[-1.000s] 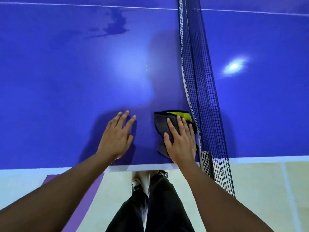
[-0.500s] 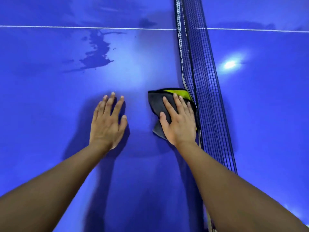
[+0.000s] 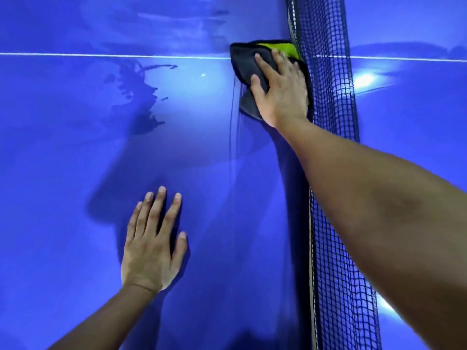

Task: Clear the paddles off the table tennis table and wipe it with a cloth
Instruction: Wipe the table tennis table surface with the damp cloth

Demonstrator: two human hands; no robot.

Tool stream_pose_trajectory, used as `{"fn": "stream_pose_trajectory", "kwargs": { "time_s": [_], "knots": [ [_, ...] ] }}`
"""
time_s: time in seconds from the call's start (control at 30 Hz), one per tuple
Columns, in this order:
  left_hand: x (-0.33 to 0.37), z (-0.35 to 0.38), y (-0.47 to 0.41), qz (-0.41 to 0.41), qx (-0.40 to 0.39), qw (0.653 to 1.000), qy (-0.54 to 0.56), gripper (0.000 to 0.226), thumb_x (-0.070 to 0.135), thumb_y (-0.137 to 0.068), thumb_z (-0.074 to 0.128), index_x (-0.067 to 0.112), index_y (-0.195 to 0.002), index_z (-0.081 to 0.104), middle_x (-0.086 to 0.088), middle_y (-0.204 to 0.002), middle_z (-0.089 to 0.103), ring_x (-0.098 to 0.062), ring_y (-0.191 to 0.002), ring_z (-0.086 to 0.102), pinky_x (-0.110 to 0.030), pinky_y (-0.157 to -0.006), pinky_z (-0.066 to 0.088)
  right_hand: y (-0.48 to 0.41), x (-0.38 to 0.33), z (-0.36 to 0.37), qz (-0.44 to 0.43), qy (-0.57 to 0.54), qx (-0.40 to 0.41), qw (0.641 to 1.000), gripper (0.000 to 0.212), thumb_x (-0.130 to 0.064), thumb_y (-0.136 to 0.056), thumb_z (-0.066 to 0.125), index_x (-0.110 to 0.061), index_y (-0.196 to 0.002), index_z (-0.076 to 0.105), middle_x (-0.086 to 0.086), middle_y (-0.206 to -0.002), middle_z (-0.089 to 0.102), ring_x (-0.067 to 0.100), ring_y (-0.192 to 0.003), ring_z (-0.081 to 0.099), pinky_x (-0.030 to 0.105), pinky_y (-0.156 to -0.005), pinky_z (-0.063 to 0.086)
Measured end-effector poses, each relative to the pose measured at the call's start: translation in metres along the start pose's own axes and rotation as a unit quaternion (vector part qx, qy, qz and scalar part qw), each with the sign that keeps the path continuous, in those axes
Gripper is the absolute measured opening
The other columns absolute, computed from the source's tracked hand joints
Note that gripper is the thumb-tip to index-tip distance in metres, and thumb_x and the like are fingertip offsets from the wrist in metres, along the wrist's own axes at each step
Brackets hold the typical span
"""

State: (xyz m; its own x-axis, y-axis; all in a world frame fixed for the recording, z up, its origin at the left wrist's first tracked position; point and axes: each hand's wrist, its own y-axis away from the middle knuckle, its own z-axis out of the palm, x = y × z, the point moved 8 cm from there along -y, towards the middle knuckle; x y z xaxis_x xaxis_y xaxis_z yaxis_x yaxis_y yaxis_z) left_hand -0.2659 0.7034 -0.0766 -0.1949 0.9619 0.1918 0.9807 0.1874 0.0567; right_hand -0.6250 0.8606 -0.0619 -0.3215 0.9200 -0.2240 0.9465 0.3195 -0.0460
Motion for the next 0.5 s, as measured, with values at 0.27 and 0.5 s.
{"fn": "stream_pose_trajectory", "kwargs": {
  "time_s": [0.27, 0.5],
  "knots": [
    [0.000, 0.001, -0.001, 0.000, -0.007, 1.000, -0.002, 0.066, 0.040, -0.097, 0.033, 0.021, -0.160, 0.023, -0.006, -0.168, 0.014, -0.026, -0.156, 0.010, -0.044, -0.127, 0.010, 0.024, 0.000, -0.007, -0.016, 0.000, -0.016, 1.000, 0.056, -0.053, -0.104, 0.028, -0.035, -0.156, 0.038, 0.004, -0.166, 0.030, 0.024, -0.153, 0.025, 0.042, -0.125, 0.018],
    [-0.001, 0.003, -0.003, -0.001, -0.006, 1.000, 0.007, 0.063, 0.042, -0.101, 0.033, 0.025, -0.159, 0.020, -0.006, -0.168, 0.015, -0.027, -0.155, 0.009, -0.043, -0.127, 0.007, 0.175, -0.012, -0.015, -0.036, -0.015, 0.026, 0.999, 0.051, -0.045, -0.105, 0.037, -0.027, -0.152, 0.048, 0.010, -0.160, 0.040, 0.027, -0.150, 0.033, 0.045, -0.124, 0.023]
  ]
}}
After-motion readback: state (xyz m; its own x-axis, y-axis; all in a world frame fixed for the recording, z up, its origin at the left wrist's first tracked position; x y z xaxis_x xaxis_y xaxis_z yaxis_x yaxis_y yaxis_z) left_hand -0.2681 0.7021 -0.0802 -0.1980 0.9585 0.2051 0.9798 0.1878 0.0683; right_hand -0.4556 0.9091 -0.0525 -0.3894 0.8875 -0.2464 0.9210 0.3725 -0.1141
